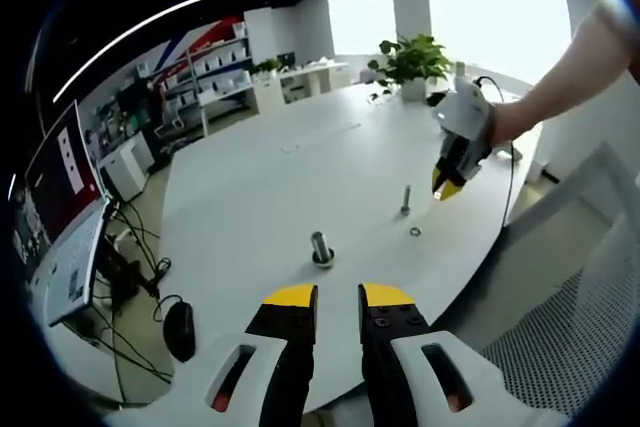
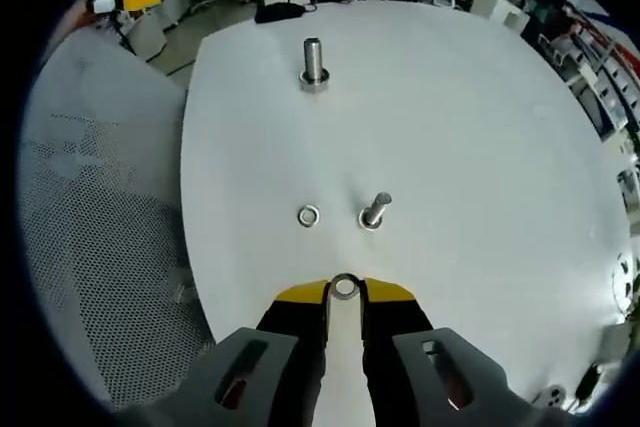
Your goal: Place the washer onto the threaded stud by aligning its center hole with the stud, sliding it down to the base, and recovering from edge contact or off-axis alignment until the washer reaches the visible bottom stop.
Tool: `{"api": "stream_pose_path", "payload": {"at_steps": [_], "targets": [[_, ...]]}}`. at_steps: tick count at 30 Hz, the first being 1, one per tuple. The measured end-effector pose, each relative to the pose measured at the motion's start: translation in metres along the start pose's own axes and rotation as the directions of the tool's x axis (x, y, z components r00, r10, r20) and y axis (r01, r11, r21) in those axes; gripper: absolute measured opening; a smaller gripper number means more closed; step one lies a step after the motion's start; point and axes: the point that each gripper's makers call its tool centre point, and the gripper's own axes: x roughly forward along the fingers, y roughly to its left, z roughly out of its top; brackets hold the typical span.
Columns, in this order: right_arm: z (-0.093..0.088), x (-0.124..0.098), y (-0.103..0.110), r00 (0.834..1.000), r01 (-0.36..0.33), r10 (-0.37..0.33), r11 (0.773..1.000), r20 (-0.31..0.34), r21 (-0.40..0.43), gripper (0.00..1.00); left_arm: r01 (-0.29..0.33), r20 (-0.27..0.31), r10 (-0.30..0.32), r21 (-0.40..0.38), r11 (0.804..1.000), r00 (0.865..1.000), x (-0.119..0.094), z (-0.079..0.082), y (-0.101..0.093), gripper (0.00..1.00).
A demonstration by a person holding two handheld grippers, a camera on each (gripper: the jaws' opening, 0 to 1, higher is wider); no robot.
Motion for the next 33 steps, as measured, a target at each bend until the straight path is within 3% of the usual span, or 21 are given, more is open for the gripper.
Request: {"api": "stream_pose_path", "payload": {"at_steps": [7, 33], "targets": [[0.013, -0.010, -0.014, 0.999, 0.025, -0.026, 0.999, 0.034, 0.039, 0.14, -0.009, 0.005, 0.009, 0.000, 1.000, 1.000, -0.002, 0.001, 0.000, 0.14], [0.032, -0.034, -0.037, 0.990, 0.104, -0.106, 0.994, 0.098, 0.025, 0.14, 0.005, 0.015, -0.005, -0.003, 1.000, 1.000, -0.002, 0.003, -0.002, 0.14]]}}
